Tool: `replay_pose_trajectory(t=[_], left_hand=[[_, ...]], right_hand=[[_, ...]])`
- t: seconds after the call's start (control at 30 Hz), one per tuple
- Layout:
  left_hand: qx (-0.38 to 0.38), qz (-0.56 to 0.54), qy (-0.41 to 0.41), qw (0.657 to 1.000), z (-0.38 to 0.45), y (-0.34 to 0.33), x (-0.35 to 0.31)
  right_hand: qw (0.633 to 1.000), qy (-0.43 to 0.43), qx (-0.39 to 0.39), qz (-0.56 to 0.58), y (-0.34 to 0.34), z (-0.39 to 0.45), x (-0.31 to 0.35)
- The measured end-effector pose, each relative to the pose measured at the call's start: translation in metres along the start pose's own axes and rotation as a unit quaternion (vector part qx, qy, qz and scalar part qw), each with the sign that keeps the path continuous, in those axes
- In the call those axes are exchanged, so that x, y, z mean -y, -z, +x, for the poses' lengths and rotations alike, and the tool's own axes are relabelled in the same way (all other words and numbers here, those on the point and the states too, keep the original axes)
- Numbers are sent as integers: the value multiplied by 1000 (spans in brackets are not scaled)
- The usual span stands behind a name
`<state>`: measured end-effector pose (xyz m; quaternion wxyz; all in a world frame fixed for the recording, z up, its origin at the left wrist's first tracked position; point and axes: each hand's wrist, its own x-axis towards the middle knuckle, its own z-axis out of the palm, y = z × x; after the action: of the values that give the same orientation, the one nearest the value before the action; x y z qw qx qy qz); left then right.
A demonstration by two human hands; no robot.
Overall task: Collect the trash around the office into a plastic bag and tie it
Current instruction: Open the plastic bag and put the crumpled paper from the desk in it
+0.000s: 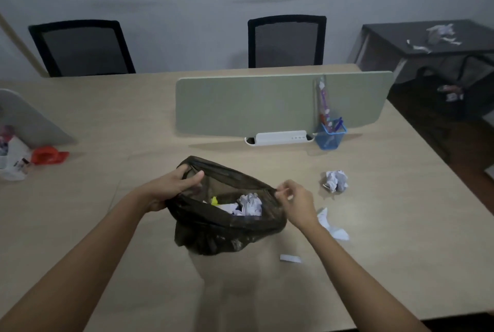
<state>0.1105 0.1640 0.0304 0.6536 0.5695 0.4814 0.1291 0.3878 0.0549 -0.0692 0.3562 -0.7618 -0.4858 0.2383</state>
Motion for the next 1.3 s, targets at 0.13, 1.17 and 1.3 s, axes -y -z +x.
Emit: replay_pose_trajectory(t=[0.13,1.17,1.3], left_hand=[[5,-9,-2,1000,1,-1,11],[14,-1,24,1000,-5,-20,9],[10,-9,11,1000,-8,-19,11]], right_hand=[[966,-138,156,-154,-19,-53,-77],[990,-94,51,-93,8,-42,-108],[967,-44,128,216,10,-32,-11]])
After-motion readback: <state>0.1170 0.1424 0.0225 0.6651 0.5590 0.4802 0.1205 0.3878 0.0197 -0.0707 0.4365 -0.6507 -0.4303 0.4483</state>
